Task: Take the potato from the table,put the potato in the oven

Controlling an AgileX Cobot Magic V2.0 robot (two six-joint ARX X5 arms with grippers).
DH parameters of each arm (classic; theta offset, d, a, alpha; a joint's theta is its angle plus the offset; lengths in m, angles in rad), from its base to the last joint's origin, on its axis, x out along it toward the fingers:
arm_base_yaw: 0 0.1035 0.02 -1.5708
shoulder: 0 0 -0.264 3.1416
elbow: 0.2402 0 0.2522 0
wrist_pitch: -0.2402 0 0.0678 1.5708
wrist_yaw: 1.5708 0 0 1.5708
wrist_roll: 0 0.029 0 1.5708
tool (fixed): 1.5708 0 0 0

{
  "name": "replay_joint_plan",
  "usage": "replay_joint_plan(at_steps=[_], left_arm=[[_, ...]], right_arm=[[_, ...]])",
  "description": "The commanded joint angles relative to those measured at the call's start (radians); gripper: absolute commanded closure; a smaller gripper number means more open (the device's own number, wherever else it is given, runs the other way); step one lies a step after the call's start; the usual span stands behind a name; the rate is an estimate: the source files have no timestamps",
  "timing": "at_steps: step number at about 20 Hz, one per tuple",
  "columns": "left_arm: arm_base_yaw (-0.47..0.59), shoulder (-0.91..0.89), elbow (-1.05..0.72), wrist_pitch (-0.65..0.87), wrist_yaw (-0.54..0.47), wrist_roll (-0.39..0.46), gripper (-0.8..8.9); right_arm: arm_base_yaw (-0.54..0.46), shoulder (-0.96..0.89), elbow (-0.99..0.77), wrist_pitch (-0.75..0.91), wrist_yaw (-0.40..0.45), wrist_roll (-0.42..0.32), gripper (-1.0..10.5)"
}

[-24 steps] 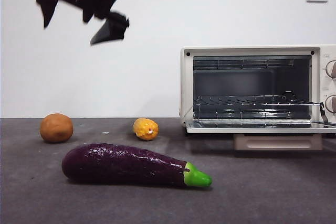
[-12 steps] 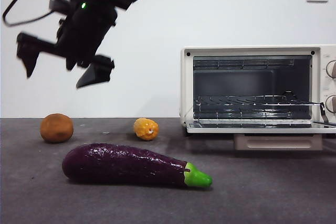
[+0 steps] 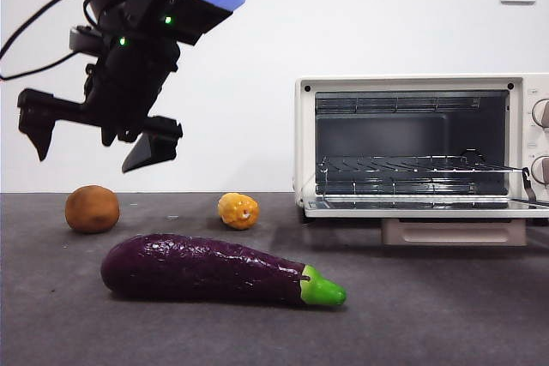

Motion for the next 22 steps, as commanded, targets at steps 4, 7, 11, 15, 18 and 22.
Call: replay_joint_plan(at_steps=[4, 7, 11, 15, 18, 22], left_arm=[[-0.003, -0.004, 0.000, 0.004, -0.003, -0.013, 8.18], [-0.003, -0.004, 0.000, 0.004, -0.003, -0.012, 8.18], [-0.003, -0.004, 0.000, 0.004, -0.003, -0.012, 8.18], [-0.003, -0.004, 0.000, 0.004, -0.002, -0.013, 8.18], [-0.003, -0.004, 0.000, 0.003, 0.005, -0.013, 8.18], [-0.003, -0.004, 0.000, 0.003, 0.005, -0.013, 8.18]], right_arm=[[0.003, 0.065, 0.003, 0.001, -0.018, 0.037, 0.9], [0.003, 0.079, 0.003, 0.004, -0.015, 0.054, 1.0], [0.003, 0.082, 0.003, 0.011, -0.010, 0.055, 1.6], [0.003, 0.094, 0.003, 0.008, -0.007, 0.072, 2.0], [0.005, 0.112, 0.003, 0.008, -0.008, 0.091, 2.0], [0.015, 0.114, 0.003, 0.062, 0.003, 0.095, 3.6]])
